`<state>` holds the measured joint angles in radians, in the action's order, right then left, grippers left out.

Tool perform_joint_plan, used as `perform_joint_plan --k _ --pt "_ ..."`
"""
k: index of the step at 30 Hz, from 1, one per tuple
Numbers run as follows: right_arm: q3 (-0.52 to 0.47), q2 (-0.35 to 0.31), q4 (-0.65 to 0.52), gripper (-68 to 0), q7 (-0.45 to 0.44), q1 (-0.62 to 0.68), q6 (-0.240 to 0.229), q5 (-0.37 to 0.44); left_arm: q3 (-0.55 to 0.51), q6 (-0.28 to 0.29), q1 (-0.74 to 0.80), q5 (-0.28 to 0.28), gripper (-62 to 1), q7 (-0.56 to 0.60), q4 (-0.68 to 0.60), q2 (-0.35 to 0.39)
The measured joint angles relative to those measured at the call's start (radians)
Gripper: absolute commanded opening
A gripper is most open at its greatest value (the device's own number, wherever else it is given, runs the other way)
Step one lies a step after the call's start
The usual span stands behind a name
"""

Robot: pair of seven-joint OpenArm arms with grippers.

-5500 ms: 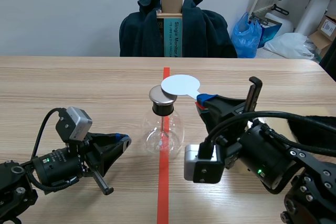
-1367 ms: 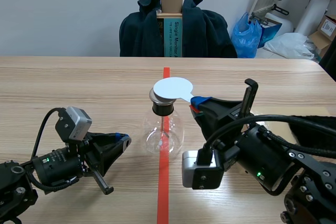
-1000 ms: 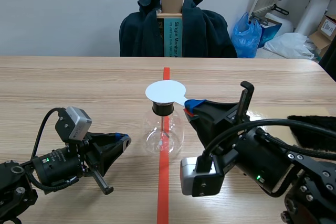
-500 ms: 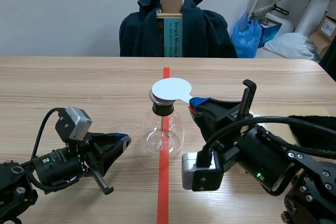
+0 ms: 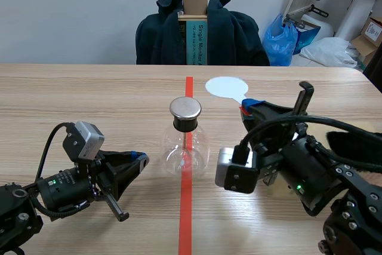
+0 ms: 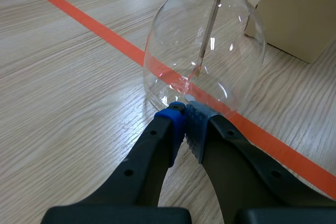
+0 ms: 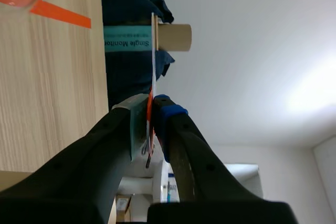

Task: Do the electroscope experiment.
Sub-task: 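Move the plate toward and away from the electroscope, then put the plate down on the right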

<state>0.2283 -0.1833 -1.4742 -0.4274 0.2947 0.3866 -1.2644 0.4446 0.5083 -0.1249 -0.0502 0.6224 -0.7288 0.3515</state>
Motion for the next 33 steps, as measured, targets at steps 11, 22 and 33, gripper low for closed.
perform_joint_plan --k 11,22,33 --pt "-0.056 0.000 0.000 -66.7 0.019 0.000 0.097 0.051 0.000 0.000 0.000 0.000 -57.7 0.027 0.000 0.000" --pt "-0.066 0.000 -0.033 -66.7 0.005 -0.032 0.340 0.179 0.000 0.000 0.000 -0.002 -57.7 0.056 0.000 0.000" --pt "-0.071 0.000 -0.117 -66.7 -0.015 -0.033 0.338 0.203 0.000 0.030 0.003 -0.003 -57.8 0.055 -0.010 0.035"
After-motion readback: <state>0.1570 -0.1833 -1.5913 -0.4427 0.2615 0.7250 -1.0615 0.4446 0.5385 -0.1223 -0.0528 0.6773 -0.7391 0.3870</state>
